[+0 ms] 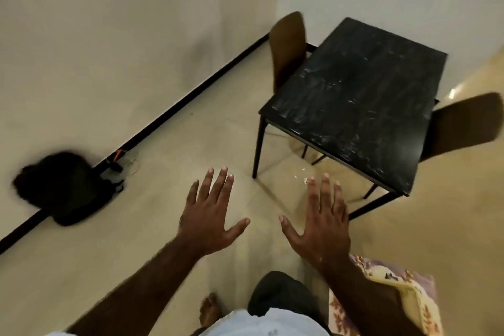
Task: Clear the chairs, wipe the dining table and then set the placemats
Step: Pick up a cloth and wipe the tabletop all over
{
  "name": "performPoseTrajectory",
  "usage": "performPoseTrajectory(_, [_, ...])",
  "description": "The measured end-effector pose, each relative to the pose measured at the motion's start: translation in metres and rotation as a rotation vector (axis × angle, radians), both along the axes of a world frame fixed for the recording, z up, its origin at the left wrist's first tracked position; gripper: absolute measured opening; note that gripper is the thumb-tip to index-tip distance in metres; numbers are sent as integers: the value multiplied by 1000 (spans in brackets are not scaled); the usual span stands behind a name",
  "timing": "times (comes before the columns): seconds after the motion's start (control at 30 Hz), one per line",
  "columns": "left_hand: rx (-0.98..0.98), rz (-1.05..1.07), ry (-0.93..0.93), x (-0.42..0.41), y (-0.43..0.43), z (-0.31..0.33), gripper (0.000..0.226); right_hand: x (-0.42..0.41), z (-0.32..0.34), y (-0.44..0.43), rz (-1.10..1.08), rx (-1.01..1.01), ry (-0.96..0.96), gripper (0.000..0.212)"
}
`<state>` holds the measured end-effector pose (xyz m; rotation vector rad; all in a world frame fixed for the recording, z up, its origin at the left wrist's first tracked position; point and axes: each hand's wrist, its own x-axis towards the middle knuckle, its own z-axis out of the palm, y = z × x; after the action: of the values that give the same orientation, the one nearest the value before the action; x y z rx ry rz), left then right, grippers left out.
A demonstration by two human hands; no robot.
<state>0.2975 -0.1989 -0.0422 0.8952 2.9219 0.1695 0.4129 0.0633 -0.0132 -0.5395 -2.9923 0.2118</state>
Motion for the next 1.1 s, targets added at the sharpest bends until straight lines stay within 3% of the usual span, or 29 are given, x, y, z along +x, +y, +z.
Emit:
performPoseTrajectory(0.33, [5, -305, -19, -144, 147, -18, 113, -74, -10, 90, -300, 4, 34, 116])
performPoseTrajectory(0.9, [-39, -695, -54, -271, 329, -20, 116, -157, -17, 188, -640, -53, 3, 121])
performPoseTrajectory(1.1, [-73, -907, -112, -312, 391, -20, 117, -167, -21, 193, -895, -136, -41, 122])
